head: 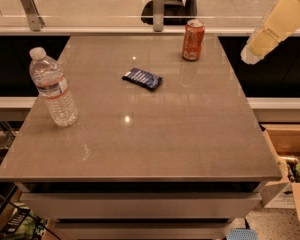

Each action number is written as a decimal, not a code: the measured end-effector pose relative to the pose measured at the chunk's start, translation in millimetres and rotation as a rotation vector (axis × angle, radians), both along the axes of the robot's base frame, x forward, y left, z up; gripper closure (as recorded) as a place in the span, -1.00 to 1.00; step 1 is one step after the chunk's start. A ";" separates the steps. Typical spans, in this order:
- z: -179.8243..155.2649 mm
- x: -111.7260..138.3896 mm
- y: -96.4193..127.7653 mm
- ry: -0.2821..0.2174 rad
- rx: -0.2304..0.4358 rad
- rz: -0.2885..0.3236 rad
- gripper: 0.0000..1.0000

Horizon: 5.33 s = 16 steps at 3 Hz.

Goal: Pick rxbar blueberry

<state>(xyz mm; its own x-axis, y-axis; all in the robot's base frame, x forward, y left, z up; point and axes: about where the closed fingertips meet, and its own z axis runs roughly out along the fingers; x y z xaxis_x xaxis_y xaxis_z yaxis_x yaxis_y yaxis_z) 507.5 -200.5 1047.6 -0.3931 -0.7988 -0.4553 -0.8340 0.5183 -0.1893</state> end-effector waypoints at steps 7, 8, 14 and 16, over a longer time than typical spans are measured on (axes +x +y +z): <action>-7.6 89.6 83.2 0.053 0.109 -0.251 -1.00; -14.3 104.6 92.1 0.073 0.106 -0.251 -1.00; -94.7 172.0 166.6 0.244 0.115 -0.138 -1.00; -108.8 178.2 175.7 0.261 0.091 -0.170 -1.00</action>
Offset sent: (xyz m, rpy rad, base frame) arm 0.0259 0.0334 0.0206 -0.0064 -0.0451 -0.0648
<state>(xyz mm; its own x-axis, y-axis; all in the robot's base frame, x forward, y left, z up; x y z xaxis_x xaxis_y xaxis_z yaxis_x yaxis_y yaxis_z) 685.7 -24.7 938.8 -0.6304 -0.6723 -0.3880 -0.7481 0.6595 0.0728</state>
